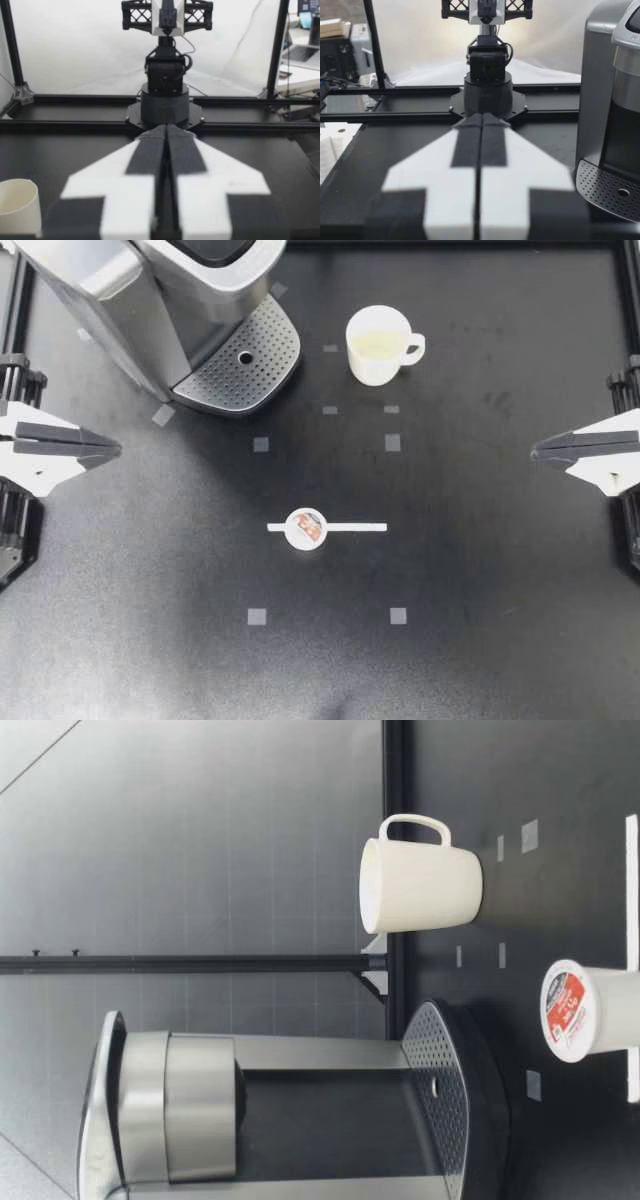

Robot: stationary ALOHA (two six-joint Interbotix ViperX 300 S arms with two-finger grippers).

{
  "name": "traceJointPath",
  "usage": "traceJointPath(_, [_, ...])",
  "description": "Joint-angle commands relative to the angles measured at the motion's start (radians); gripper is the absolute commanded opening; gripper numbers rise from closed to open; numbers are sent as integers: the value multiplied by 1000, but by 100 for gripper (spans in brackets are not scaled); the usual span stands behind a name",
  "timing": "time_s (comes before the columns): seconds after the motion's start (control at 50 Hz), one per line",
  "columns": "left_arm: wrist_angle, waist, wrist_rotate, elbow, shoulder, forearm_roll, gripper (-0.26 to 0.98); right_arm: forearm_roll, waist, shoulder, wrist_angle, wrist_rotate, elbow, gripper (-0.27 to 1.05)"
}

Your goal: Place the coffee capsule inside the capsule container, then place the cup onto the center of the cup tray.

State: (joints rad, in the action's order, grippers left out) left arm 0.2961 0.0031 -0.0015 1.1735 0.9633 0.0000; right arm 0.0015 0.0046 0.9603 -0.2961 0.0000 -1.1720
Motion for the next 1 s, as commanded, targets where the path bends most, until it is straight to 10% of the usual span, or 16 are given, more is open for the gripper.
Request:
traceJointPath(0.0, [17,21,2,-18,-2,3,20,0,-2,-11,-6,2,12,7])
traceJointPath(0.66, [83,21,-9,-11,-44,2,12,12,-2,-640,410,3,362,9])
traceJointPath(0.98, [83,21,-6,-8,-44,3,12,11,0,-841,505,-11,453,52])
